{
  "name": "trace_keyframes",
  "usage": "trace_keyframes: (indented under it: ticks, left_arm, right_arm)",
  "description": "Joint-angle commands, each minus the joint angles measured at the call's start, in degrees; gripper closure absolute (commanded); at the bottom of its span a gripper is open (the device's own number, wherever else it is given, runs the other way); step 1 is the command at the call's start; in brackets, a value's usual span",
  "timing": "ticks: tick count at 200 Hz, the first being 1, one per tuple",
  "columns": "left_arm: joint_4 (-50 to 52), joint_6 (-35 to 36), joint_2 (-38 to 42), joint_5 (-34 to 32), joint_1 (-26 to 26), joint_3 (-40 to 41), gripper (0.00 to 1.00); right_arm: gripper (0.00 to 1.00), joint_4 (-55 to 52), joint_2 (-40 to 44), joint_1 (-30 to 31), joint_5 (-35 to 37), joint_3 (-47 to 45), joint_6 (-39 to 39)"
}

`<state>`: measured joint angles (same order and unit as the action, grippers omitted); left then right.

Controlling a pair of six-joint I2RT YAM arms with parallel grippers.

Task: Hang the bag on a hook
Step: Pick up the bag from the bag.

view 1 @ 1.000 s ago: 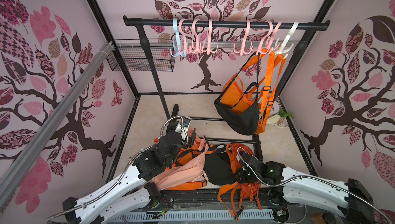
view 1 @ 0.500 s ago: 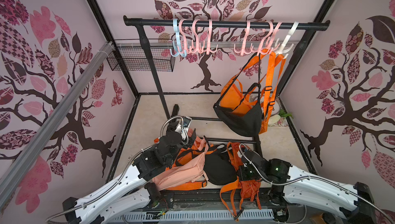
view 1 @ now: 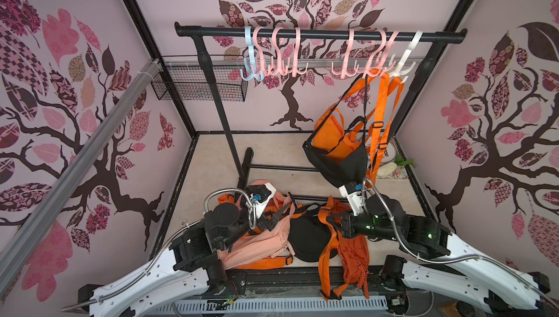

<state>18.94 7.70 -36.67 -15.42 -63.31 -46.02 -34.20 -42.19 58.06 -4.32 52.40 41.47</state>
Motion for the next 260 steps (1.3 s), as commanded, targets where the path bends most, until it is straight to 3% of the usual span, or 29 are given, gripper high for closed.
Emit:
trace_keyframes:
  ticks: [1, 54, 105, 132, 176, 260]
  left_arm:
    - [-0.69, 1.5, -1.33, 6.55, -2.71, 0.15, 0.15]
    - [-0.74, -2.99, -6.35, 16.4, -3.31, -2.38, 0.16]
    - [-12.16, -17.52, -3.7, 26.19, -3.49, 2.61, 0.18]
    - [-14.25, -18.01, -2.9, 22.68, -3.49, 3.86, 0.18]
    - [-8.66, -9.31, -9.04, 17.81, -3.51, -1.54, 0.18]
    - [-11.54, -4.4, -15.29, 12.45, -3.49, -5.05, 0.21]
  right_arm:
    - [1.0, 3.46, -0.62, 0.31, -2.37, 4.83, -3.76]
    - [1.0, 8.33, 0.26, 0.3, -4.53, 11.03, -3.43]
    - [1.0, 13.35, 2.33, 0.32, 1.32, 9.42, -0.81]
    - [1.0, 15.06, 1.24, 0.34, -3.15, 8.94, -0.75]
    - [1.0, 18.79, 0.21, 0.34, -13.87, 6.1, 1.49]
    - [1.0, 20.69, 3.21, 0.33, -21.8, 1.69, 3.43]
